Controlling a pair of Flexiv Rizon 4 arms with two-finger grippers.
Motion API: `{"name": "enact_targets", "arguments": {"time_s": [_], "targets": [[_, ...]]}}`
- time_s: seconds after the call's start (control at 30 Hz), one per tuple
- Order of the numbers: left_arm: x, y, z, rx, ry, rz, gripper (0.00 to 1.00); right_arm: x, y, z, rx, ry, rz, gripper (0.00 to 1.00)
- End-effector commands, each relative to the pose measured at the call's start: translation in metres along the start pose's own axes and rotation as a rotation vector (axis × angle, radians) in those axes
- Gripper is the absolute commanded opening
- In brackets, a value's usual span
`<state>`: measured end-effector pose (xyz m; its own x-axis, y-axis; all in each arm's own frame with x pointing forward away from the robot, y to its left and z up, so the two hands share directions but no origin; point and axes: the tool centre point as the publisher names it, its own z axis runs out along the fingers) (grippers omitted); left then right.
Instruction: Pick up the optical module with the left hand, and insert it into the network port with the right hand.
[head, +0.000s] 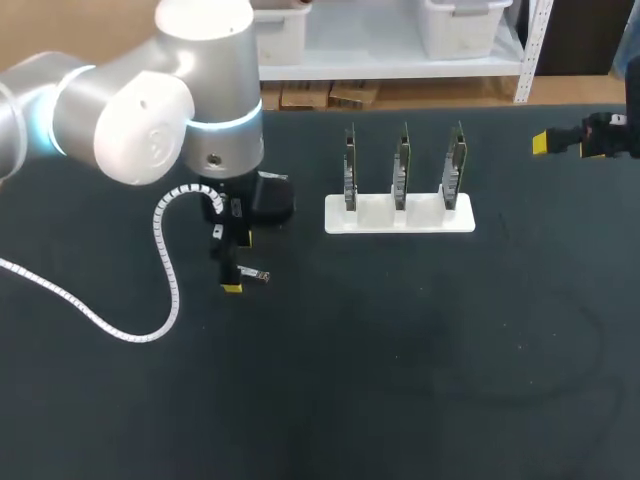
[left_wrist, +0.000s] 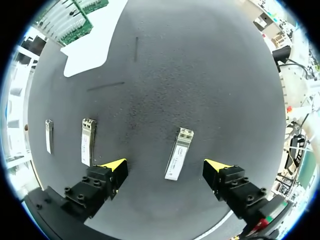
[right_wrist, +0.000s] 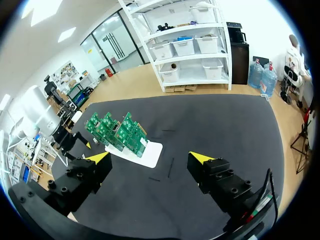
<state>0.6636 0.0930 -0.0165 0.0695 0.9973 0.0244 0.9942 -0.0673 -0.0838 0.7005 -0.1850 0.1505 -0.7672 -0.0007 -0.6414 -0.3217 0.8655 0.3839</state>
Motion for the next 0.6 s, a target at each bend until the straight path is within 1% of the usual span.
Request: {"name": "enact_targets", "arguments": {"time_s": [0.03, 0.2, 0.23, 0.27, 0.3, 0.43, 0.47, 0.5, 0.53, 0.6], "targets": [[0.0008, 0.0014, 0.0020, -0.005, 0.002, 0.002, 1.00, 0.0005, 0.0008, -0.0007, 0.004, -0.001, 0.000, 1.00], [0.0013, 0.0021, 0.0025, -0.007, 0.001, 0.004, 1.00, 0.0005, 0.0008, -0.0007, 0.004, -0.001, 0.000, 1.00], [0.0013, 0.0022, 0.0028, -0.005, 0.002, 0.009, 0.91, 0.0005, 0.0008, -0.0007, 0.004, -0.001, 0.000, 1.00], [0.0011, 0.0023, 0.0030, -0.005, 0.003, 0.011, 0.80, 0.0005, 0.0008, -0.0007, 0.004, -0.001, 0.000, 1.00], [0.0010, 0.0025, 0.0032, -0.004, 0.004, 0.013, 0.77, 0.0005, 0.0008, -0.0007, 0.004, -0.001, 0.000, 1.00], [0.0010, 0.0044, 0.0027, -0.008, 0.016, 0.027, 0.92, 0.0005, 0.0008, -0.0007, 0.004, -0.001, 0.000, 1.00], [0.0007, 0.0047, 0.0016, -0.012, 0.016, 0.031, 0.84, 0.0005, 0.0008, -0.0007, 0.004, -0.001, 0.000, 1.00], [0.0006, 0.0048, 0.0007, -0.013, 0.016, 0.032, 0.71, 0.0005, 0.0008, -0.0007, 0.004, -0.001, 0.000, 1.00], [0.0006, 0.0051, 0.0000, -0.014, 0.017, 0.033, 0.68, 0.0005, 0.0008, -0.0007, 0.004, -0.001, 0.000, 1.00], [0.0008, 0.0053, -0.0004, -0.017, 0.018, 0.036, 0.36, 0.0005, 0.0008, -0.0007, 0.004, -0.001, 0.000, 1.00]]}}
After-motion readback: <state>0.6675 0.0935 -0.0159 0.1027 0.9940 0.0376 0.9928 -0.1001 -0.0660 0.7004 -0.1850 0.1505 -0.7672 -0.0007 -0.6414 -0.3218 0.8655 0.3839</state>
